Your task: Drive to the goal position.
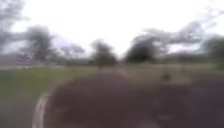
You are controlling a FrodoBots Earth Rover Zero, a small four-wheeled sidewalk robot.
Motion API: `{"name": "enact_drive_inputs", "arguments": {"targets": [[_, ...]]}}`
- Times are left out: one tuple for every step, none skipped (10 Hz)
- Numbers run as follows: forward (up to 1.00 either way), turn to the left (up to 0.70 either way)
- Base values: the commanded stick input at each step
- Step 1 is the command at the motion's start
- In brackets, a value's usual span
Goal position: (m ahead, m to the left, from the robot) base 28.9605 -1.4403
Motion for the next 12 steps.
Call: {"name": "enact_drive_inputs", "arguments": {"targets": [[0.70,0.00],[0.70,0.00],[0.70,0.00],[0.70,0.00],[0.70,0.00],[0.70,0.00],[0.70,0.00],[0.70,0.00],[0.70,0.00],[0.70,0.00],[0.70,0.00],[0.70,0.00]]}}
